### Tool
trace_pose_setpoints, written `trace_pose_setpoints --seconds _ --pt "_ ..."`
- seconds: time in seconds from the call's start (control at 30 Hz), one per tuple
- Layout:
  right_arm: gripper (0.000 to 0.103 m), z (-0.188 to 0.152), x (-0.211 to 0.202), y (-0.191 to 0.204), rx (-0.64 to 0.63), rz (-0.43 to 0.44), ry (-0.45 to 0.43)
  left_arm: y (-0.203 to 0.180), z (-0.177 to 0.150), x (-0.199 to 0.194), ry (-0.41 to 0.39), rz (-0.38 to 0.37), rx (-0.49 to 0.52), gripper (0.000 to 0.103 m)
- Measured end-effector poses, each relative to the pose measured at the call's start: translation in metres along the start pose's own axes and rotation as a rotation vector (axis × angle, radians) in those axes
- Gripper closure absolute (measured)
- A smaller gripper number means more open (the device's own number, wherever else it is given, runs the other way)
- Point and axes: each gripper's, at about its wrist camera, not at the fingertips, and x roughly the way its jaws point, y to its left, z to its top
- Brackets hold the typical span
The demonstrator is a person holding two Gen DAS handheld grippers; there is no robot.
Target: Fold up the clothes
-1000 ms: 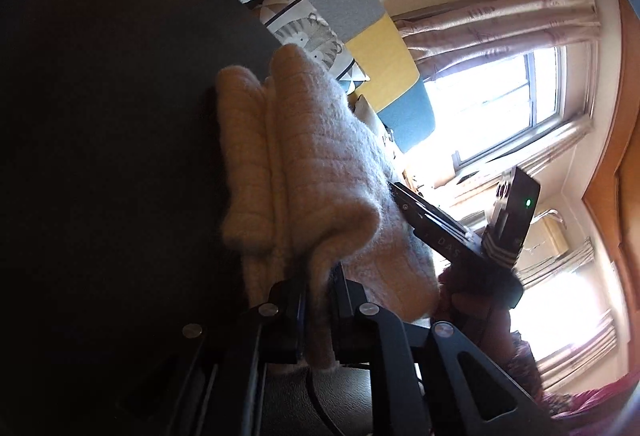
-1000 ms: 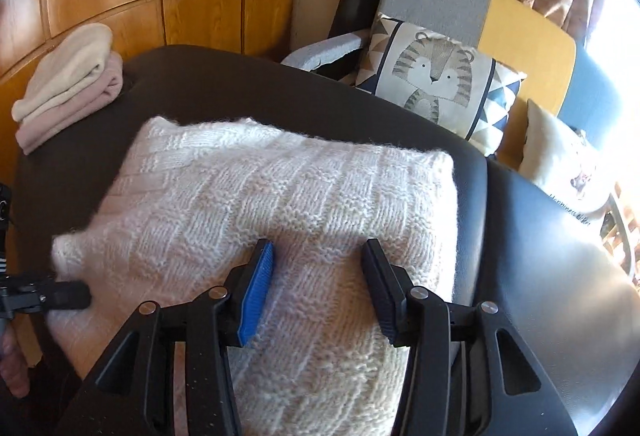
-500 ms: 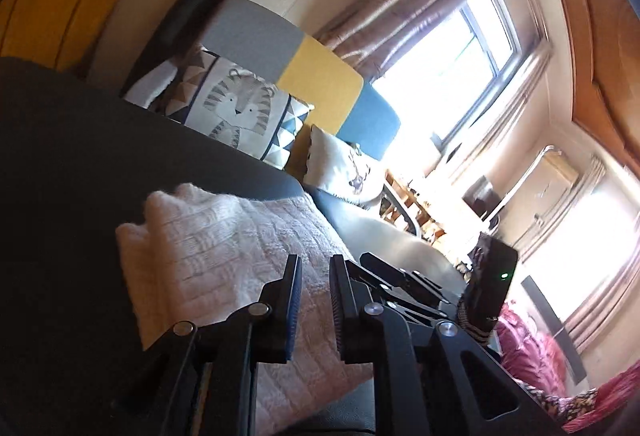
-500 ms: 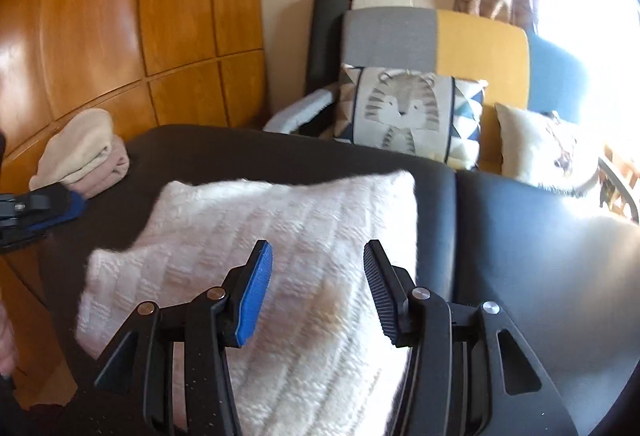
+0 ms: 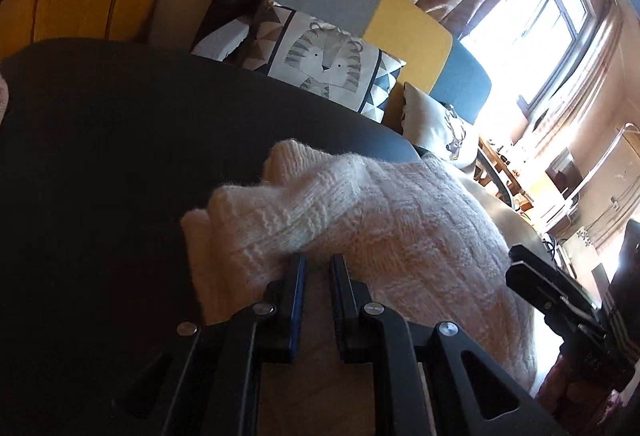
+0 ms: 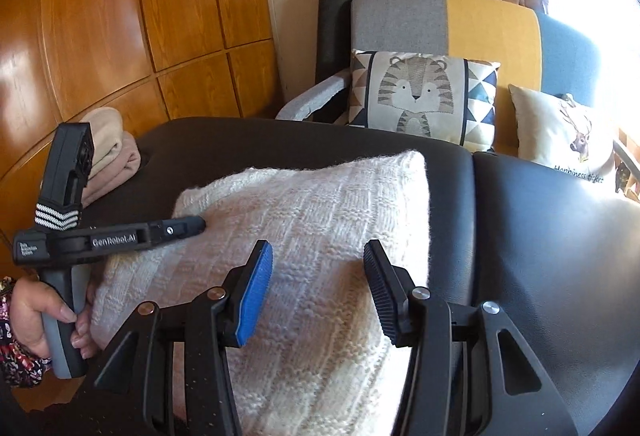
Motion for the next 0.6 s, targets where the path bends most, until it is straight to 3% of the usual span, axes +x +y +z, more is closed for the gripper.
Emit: trace_pose_setpoints --seconds 0.13,0.27,0.37,0.47,0.5,0.53,0.57,0.6 --pt "0.052 0.006 0.005 0.005 -0.017 0.05 0.018 -0.001 -0.003 0.005 -0.021 -0.017 0.034 0.09" --pt "0.052 -0.002 0.033 0.02 -0.162 -0.031 0.122 0.016 0.005 0.011 0.008 -0.105 -0.029 0.09" --pt "0.051 0.001 0.024 0.03 -0.199 -0.051 0.09 0.02 0.01 0.013 0.05 -0.145 -0.025 0.09" --pt "0.052 -0.001 0.002 0.049 -0.231 0.07 0.024 0.035 0.017 0.02 0.11 -0.227 -0.138 0.091" --pt "0.056 -0.003 -0.002 0.061 -0.264 0.102 0.027 0.04 0.019 0.023 0.131 -0.249 -0.182 0.092" --pt "0.07 -0.005 -0.002 0.073 -0.304 0.13 0.042 0.044 0.021 0.025 0.155 -0.265 -0.223 0.095" --pt "0.076 -0.007 0.0 0.085 -0.34 0.141 0.06 0.049 0.023 0.027 0.179 -0.28 -0.263 0.099" --pt "0.076 -0.009 0.003 0.095 -0.362 0.144 0.07 0.051 0.026 0.029 0.201 -0.291 -0.285 0.099"
